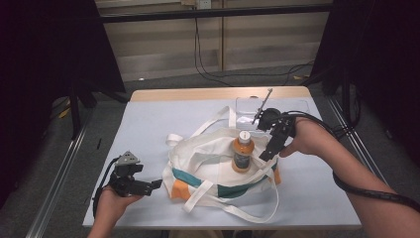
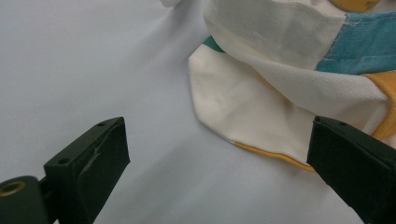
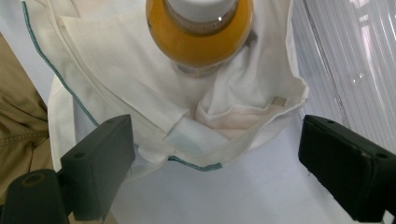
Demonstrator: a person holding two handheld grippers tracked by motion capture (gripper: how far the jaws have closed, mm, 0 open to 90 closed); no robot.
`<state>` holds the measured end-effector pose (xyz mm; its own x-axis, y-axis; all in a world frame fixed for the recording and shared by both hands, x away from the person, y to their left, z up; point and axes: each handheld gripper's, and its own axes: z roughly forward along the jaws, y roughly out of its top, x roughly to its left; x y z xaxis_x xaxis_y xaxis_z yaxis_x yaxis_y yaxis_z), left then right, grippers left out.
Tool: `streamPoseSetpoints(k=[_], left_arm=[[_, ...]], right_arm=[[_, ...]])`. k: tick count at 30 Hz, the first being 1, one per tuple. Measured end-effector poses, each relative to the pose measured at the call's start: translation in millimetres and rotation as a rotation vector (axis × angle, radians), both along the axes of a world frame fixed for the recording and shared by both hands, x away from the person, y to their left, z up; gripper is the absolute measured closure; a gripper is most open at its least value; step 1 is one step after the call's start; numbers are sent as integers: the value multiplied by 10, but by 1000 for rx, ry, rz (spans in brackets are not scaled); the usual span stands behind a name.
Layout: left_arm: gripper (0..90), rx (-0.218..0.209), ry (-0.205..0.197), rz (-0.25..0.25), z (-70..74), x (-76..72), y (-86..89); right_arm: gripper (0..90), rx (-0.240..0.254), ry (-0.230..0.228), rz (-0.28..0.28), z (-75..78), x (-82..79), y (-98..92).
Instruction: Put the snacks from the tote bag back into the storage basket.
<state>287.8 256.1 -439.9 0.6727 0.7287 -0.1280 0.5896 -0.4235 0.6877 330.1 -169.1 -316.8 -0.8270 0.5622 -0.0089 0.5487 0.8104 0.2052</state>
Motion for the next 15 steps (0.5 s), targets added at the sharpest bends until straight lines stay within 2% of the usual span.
streamPoseSetpoints(k=[15], left_arm=[[53, -4, 12, -6, -6, 0, 0]], right_arm=[[104, -4, -4, 26, 43, 59, 163]])
